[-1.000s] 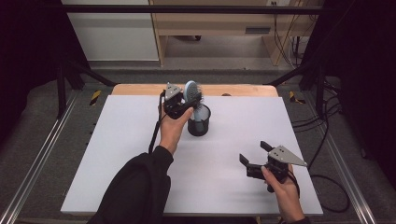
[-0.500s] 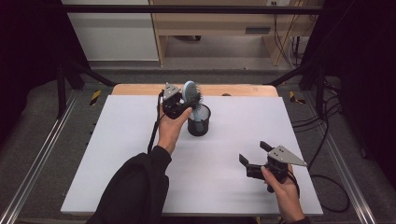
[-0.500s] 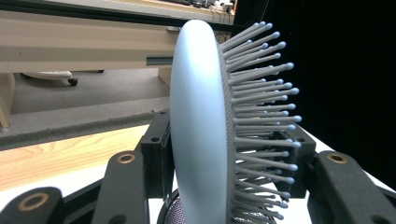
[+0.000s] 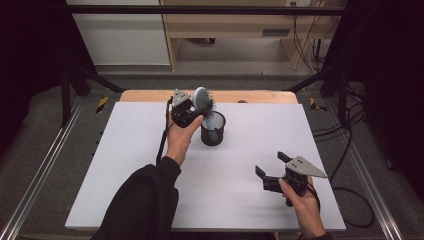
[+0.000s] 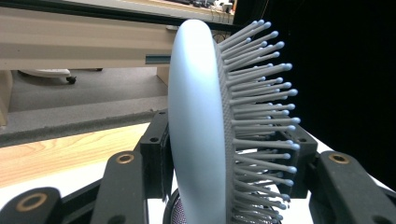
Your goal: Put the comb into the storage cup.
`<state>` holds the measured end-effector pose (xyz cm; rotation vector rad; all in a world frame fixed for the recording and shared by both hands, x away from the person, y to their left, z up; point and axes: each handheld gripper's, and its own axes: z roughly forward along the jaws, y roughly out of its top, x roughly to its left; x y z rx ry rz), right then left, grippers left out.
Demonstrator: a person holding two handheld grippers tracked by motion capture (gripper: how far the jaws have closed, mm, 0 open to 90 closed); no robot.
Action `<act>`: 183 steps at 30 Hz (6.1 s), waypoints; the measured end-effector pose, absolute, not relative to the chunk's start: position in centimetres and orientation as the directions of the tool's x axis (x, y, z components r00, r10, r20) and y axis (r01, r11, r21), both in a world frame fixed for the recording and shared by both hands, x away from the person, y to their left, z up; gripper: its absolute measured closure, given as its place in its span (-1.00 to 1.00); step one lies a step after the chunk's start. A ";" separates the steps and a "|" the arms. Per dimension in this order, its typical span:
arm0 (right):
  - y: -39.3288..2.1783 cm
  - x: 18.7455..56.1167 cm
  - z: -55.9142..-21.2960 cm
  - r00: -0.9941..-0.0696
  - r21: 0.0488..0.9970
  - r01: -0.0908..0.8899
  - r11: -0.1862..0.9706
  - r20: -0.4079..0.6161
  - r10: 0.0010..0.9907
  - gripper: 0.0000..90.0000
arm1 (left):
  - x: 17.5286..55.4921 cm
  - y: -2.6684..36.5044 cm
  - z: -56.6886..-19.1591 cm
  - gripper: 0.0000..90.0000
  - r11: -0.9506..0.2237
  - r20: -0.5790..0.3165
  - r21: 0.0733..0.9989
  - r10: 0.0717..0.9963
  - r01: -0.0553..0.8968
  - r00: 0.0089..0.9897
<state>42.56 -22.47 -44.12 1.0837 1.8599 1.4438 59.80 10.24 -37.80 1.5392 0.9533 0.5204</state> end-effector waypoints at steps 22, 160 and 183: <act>-22.4 42.6 -44.1 -0.530 0.959 0.265 0.102 0.056 0.846 -0.88 | 59.8 11.1 -38.0 0.01 0.036 -0.195 0.958 0.810 0.285 0.553; -22.7 42.8 -44.4 -0.399 0.972 0.233 0.010 0.086 0.913 -0.91 | 52.8 20.4 -35.9 -0.95 0.081 -0.208 0.961 0.838 0.263 0.504; -22.5 43.1 -44.8 -0.442 0.956 0.291 0.043 0.095 0.892 -0.88 | 51.8 23.7 -35.6 -0.95 0.053 -0.163 0.971 0.863 0.234 0.479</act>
